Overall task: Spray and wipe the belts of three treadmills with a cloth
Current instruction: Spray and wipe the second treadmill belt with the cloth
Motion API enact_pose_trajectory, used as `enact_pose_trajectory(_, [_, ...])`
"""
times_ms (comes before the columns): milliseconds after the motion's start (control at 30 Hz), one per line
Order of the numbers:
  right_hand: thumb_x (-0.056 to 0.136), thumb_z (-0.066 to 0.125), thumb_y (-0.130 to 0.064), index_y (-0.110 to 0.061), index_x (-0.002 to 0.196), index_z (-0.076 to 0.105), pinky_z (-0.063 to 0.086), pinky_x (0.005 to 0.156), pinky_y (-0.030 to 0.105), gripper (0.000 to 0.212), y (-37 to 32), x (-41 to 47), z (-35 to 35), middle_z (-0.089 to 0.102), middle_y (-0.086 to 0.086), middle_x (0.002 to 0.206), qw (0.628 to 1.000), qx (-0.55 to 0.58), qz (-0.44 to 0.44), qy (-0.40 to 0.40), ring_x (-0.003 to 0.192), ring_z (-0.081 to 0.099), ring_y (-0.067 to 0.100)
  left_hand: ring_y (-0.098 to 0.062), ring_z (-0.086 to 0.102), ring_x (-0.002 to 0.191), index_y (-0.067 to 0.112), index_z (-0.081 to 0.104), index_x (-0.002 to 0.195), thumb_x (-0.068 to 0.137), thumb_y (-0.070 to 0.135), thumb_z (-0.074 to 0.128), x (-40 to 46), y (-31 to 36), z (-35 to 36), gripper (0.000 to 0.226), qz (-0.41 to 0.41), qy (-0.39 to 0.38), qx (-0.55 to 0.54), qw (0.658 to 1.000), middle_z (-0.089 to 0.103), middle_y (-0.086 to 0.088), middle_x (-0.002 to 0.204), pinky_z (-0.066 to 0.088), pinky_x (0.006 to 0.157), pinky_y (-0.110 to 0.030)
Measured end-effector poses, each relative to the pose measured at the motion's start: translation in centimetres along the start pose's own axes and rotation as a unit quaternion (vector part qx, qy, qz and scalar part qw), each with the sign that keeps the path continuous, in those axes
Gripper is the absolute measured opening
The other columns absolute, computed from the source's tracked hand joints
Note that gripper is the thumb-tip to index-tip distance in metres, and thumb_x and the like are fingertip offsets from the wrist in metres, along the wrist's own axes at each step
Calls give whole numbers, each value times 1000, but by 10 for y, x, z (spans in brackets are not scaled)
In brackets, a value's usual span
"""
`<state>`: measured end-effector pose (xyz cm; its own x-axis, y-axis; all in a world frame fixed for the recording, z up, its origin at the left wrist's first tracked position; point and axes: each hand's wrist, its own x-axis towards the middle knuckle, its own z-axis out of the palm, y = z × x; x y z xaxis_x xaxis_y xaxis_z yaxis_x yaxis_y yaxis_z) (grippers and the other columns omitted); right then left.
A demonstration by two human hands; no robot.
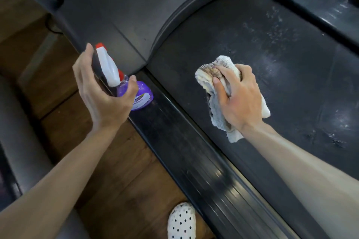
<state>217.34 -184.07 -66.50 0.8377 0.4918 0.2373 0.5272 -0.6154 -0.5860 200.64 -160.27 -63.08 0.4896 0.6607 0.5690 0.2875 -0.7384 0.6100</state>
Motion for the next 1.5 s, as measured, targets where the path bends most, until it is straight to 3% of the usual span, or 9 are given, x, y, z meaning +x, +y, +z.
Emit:
enact_pose_trajectory(200, [106,53,-42,-30,133,63,49,91,46,32,5,-3,-34,53,7,129,1000,-5,-4,14,105,55,29,-37,46,135,-16,44,139,84,10,68,2,73,7,65,140,-54,-41,988,49,-28,140,38,114,-50])
enact_pose_trajectory(333, [107,52,-43,-34,133,61,49,91,46,30,17,3,-52,53,5,129,999,-36,-5,8,104,54,28,-27,47,136,-10,47,140,89,13,63,-16,98,30,59,88,-134,-93,983,52,-21,142,36,117,-34])
enact_pose_trajectory(467, [107,50,-44,-33,132,62,49,89,48,30,26,21,-35,53,5,126,996,-80,-25,-19,101,54,28,-19,44,141,-2,43,146,93,27,56,-41,73,55,62,15,-189,-104,976,49,-12,149,36,118,-34])
enact_pose_trajectory(633, [107,44,-50,-36,136,60,48,92,46,36,15,54,29,52,4,125,994,-98,-33,-41,104,53,28,-8,28,148,16,27,158,90,50,46,-56,30,84,78,-80,-234,-72,966,33,0,162,18,116,-13])
enact_pose_trajectory(767, [107,38,-52,-39,138,56,47,93,45,38,14,77,82,50,4,124,992,-105,-27,-60,106,53,29,-8,19,152,23,16,161,91,53,42,-52,-5,107,81,-124,-253,-62,957,20,4,167,14,115,-19])
enact_pose_trajectory(900, [106,34,-58,-46,146,45,40,104,50,43,27,95,123,43,7,143,976,-150,-21,-156,125,47,35,-4,7,153,21,7,162,89,60,34,-55,-25,125,88,-108,-270,-55,955,8,5,170,5,118,-19])
enact_pose_trajectory(1000, [106,26,-61,-48,156,32,16,123,57,52,42,89,139,11,7,171,964,-162,-65,-200,155,14,33,-1,3,153,21,3,162,87,64,32,-60,-26,137,91,-115,-279,-87,949,4,6,170,2,119,-18])
enact_pose_trajectory(1100, [108,17,-57,-46,162,19,0,126,58,55,55,75,155,-5,-1,174,956,-178,-121,-197,160,-7,22,3,0,152,22,1,162,80,73,27,-60,-29,141,100,-97,-268,-113,952,3,8,170,0,118,-14])
enact_pose_trajectory(1500, [110,26,-51,-50,157,30,6,124,48,47,14,119,205,10,-3,173,935,-179,-232,-198,159,4,21,10,-12,149,28,-14,160,84,72,30,-73,-44,146,97,-97,-263,-113,953,-13,15,168,-3,120,-17])
